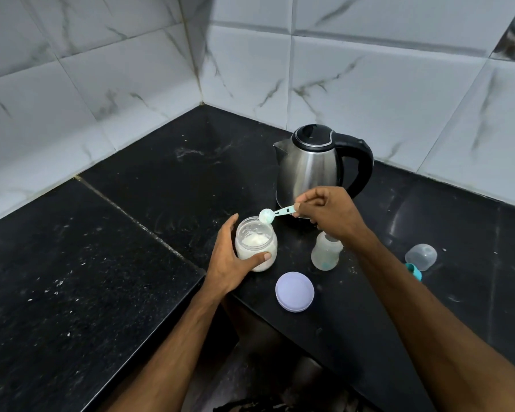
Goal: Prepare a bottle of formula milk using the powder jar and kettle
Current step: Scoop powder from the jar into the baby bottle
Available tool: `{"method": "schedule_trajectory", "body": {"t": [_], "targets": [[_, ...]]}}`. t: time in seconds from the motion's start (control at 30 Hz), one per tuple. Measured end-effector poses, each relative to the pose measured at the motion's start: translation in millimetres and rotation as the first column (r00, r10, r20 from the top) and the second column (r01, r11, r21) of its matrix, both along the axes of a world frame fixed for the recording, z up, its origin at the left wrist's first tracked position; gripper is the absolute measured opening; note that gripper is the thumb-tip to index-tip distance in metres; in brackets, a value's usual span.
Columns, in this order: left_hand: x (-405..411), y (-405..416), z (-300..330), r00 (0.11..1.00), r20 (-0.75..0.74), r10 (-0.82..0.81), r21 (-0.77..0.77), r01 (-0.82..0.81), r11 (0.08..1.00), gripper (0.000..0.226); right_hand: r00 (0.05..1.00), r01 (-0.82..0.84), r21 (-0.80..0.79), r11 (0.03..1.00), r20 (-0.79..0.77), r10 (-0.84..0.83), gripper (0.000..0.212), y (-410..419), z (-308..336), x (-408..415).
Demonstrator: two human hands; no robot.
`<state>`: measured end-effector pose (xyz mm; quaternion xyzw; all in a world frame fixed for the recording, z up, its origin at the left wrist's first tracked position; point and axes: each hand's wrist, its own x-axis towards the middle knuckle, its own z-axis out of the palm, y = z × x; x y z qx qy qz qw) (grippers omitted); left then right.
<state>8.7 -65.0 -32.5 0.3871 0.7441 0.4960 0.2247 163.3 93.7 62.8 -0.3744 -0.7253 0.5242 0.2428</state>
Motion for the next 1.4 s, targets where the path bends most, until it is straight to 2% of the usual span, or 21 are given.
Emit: {"method": "schedule_trajectory", "body": {"t": [0.17,0.4,0.6,1.0,1.17,1.4], "targets": [[8.9,7.5,21.6,0.992,-0.12,0.027,0.085,-0.017,0.996,0.098,0.996,0.034,0.015,0.999,-0.08,-0.033,0.006,3.9,16.1,18.4],[36.7,29.4,45.6,0.979,-0.202,-0.016,0.181,0.053,0.982,0.09,0.989,0.124,0.033,0.992,-0.083,-0.121,0.003,17.9,18.3,44.9],[76.7,49.3,37.7,0.986,-0.128,-0.103,0.231,0.131,0.964,0.09,0.973,0.215,0.013,0.977,-0.085,-0.213,0.006,22.5,16.3,70.4],[109.7,73.8,-11.9,0.99,-0.042,-0.136,0.085,0.14,0.987,0.089,0.964,0.267,0.013,0.964,-0.006,-0.267,0.006,22.1,-2.4,106.5],[107.2,83.8,-14.3,0.989,-0.068,-0.134,0.025,0.136,0.99,0.079,0.967,0.255,0.032,0.966,0.015,-0.255,0.006,21.1,-6.1,110.7],[104.3,87.6,-21.4,0.984,-0.1,-0.146,0.028,0.149,0.988,0.055,0.969,0.228,0.112,0.967,0.076,-0.237,0.001,22.0,-14.9,110.6]]}}
